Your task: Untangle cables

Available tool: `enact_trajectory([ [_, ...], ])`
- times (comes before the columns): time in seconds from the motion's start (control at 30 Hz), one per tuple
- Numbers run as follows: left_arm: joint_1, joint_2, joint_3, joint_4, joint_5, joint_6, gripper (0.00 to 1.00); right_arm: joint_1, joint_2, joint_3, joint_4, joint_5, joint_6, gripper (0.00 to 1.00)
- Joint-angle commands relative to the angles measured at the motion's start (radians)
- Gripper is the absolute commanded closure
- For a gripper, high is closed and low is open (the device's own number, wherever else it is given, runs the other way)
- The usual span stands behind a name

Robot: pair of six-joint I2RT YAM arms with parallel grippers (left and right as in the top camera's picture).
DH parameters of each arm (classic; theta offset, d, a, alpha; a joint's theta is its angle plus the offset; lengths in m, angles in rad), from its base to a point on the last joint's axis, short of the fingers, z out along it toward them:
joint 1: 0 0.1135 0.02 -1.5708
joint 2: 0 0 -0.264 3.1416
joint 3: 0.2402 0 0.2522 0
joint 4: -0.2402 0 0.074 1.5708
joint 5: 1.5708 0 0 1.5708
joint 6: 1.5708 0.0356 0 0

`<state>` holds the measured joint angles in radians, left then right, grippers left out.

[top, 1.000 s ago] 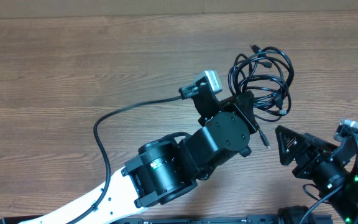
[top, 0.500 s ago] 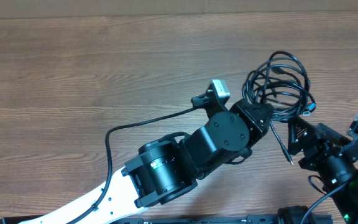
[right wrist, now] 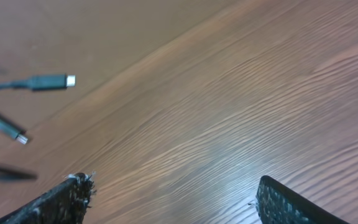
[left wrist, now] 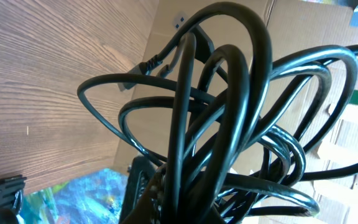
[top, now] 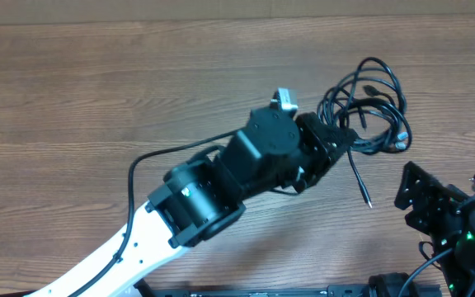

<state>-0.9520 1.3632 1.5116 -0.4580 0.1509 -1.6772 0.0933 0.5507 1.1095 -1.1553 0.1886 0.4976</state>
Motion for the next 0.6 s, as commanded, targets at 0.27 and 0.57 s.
enact_trajectory([
  [0.27, 0.068, -0.018, 0.029, 0.011, 0.158, -0.006, 0.96, 0.003, -0.003, 0.002, 0.124, -0.361, -0.092, 0.14],
  [0.57, 0.068, -0.018, 0.029, 0.021, 0.32, -0.005, 0.96, 0.003, 0.006, 0.002, 0.174, -0.112, -0.079, 0.14],
])
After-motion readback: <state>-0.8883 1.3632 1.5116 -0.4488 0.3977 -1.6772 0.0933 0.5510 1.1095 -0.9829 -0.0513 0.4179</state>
